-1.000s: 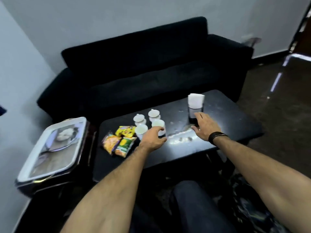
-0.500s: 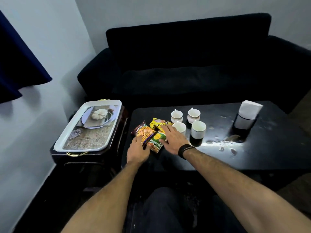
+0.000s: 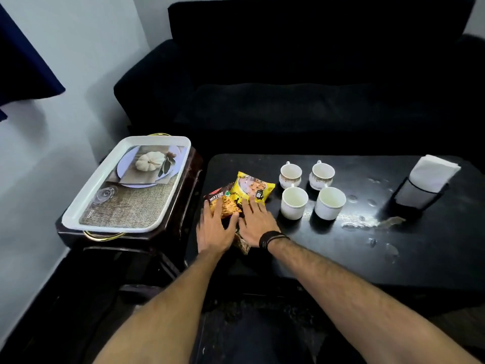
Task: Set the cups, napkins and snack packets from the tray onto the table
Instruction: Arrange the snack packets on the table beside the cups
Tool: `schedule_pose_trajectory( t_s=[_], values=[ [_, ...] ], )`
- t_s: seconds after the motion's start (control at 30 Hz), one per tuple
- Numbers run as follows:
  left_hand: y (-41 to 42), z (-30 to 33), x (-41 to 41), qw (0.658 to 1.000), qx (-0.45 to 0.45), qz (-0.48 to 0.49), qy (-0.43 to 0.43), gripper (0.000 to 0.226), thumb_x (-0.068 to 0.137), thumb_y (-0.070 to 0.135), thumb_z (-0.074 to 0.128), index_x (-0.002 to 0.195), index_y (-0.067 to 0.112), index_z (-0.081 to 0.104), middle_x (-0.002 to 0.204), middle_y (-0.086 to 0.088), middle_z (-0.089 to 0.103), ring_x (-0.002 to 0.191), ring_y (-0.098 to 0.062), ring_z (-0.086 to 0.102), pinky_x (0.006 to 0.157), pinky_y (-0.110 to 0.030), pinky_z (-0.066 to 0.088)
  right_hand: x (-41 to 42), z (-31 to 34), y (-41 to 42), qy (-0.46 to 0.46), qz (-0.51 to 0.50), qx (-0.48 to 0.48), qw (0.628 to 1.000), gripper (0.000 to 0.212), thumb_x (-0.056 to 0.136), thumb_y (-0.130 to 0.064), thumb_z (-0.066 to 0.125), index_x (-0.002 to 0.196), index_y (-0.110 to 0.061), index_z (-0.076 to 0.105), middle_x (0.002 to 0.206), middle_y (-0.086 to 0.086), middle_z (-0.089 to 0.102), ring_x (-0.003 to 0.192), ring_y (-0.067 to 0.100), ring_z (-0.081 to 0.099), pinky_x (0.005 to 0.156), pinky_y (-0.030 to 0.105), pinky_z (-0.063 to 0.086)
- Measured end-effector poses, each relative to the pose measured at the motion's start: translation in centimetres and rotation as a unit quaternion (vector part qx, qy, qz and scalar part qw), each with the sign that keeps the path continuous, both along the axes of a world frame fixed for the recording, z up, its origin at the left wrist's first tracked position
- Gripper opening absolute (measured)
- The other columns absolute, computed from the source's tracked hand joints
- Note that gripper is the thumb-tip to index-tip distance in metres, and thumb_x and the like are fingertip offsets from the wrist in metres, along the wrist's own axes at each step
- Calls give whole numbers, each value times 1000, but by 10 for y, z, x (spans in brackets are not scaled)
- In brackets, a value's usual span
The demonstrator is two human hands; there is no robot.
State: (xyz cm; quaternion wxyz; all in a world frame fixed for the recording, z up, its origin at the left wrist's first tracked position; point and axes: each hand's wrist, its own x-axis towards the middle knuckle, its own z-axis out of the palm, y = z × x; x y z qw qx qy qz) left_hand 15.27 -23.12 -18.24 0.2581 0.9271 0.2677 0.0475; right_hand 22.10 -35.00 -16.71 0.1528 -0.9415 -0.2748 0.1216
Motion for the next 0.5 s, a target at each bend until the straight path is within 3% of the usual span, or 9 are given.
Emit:
schedule_pose_trajectory(
  t_s=[0.07,0.13,0.2,0.27,0.33,0.4,0.5],
  values=[
    [2,-14,-10,1000,25,-1,-1,76,93,69,33,157,40,4,167,-8,4,147,-34,28,118,-48,29,6,3,-2,-2,14,12,1000,57,96,-32,37,149,-12,28,159,13,25,143,32,28,112,48,32],
    [3,-24,-17,998,62,2,-4,75,93,70,29,156,42,-1,166,-12,8,148,-33,27,121,-44,22,13,8,-3,-36,-19,65,997,43,95,-27,39,135,-12,41,142,14,45,129,32,45,102,45,42],
    [3,-26,-19,996,89,2,-3,75,93,69,27,157,41,-2,166,-12,8,149,-31,25,122,-42,17,19,10,-1,-98,-57,117,987,37,98,-28,38,131,-11,41,135,14,49,124,31,48,99,44,45],
    [1,-25,-16,995,100,4,0,75,94,69,25,157,39,-2,167,-11,5,150,-30,24,123,-43,16,24,8,5,-78,-62,125,987,51,102,-35,33,147,-11,28,153,15,33,142,31,31,112,47,35],
    [-2,-25,-15,994,112,4,2,75,94,68,24,157,38,-3,167,-10,2,150,-29,24,124,-44,16,32,3,16,8,-59,76,995,63,103,-46,24,156,-15,9,165,8,7,152,26,6,120,52,16],
    [-2,-26,-15,994,112,6,1,75,94,67,26,157,38,-2,167,-9,2,150,-28,24,124,-43,15,45,-5,29,72,-53,13,996,68,101,-55,14,157,-22,-4,164,1,-14,152,22,-12,121,54,-1],
    [0,-28,-14,994,112,14,-7,76,92,67,26,157,39,0,167,-9,5,149,-27,27,124,-42,16,73,-10,45,94,-42,-21,994,64,100,-54,12,156,-28,-7,161,-4,-24,149,16,-21,119,55,-12]
  ],
)
